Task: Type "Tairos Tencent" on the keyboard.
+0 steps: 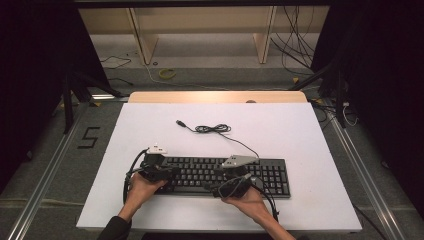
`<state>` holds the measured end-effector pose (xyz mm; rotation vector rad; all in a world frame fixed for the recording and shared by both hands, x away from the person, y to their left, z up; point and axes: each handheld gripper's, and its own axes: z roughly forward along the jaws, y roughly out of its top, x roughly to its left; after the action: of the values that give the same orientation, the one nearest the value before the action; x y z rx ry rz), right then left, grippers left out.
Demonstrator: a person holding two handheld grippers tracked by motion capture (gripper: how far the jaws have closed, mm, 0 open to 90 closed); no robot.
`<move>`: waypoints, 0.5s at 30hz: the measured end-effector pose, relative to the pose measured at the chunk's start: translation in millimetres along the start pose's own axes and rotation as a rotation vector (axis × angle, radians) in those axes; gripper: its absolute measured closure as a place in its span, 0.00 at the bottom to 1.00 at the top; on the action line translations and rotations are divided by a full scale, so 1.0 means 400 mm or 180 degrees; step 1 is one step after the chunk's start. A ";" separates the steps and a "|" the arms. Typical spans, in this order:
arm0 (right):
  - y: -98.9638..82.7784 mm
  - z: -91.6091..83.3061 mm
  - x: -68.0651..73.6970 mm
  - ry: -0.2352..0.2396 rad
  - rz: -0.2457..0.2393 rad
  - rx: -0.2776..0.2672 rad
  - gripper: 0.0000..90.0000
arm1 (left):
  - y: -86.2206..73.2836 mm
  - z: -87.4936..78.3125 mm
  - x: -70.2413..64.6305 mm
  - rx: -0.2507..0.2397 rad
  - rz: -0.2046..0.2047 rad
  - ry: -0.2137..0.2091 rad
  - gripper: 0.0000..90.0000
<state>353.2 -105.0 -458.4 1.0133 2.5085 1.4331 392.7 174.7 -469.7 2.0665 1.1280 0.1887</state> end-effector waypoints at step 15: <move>0.015 0.035 -0.001 -0.0043 -0.0043 0.0047 0.68 | -0.021 -0.071 -0.011 -0.0403 -0.0025 -0.0183 0.63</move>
<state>361.9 -92.7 -461.6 1.0032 2.5154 1.4013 371.4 189.6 -454.4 1.9436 1.0622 0.1909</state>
